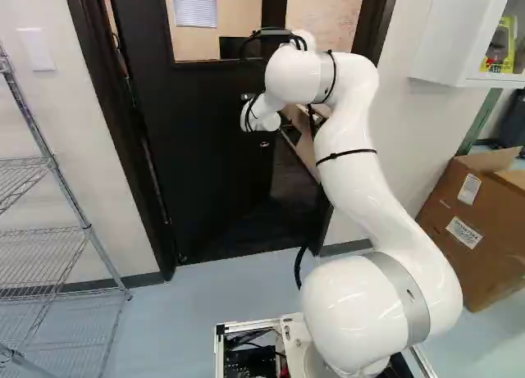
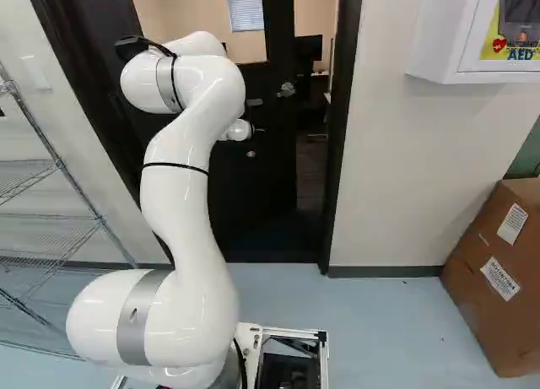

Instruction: Open the door and move inside

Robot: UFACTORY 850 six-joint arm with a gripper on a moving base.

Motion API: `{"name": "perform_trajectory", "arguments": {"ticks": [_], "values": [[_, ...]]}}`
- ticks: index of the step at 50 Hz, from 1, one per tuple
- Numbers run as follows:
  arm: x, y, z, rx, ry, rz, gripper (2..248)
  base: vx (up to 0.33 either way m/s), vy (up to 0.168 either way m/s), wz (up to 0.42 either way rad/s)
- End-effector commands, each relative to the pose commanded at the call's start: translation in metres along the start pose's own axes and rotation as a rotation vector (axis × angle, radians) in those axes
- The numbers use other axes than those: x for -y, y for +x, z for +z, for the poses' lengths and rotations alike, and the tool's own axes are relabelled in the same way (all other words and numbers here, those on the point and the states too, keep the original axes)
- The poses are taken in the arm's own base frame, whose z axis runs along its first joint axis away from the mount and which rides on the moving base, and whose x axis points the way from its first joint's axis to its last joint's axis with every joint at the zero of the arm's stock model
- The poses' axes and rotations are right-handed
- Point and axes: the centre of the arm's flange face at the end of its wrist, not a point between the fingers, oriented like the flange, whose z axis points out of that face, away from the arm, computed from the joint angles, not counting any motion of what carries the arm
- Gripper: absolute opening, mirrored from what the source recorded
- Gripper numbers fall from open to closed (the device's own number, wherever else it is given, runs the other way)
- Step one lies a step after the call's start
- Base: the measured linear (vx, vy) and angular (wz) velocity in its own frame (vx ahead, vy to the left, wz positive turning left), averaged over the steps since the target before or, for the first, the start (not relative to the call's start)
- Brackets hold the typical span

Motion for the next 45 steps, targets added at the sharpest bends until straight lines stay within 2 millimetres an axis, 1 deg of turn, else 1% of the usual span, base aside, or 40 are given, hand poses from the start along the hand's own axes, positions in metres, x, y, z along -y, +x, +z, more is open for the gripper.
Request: {"name": "perform_trajectory", "arguments": {"ticks": [29,45], "values": [[-0.006,-0.009,-0.056,0.053,-0.008,0.005,247,0.000,0.000,0.000],[-0.009,-0.011,-0.087,0.028,-0.012,0.007,247,0.000,0.000,0.000]]}}
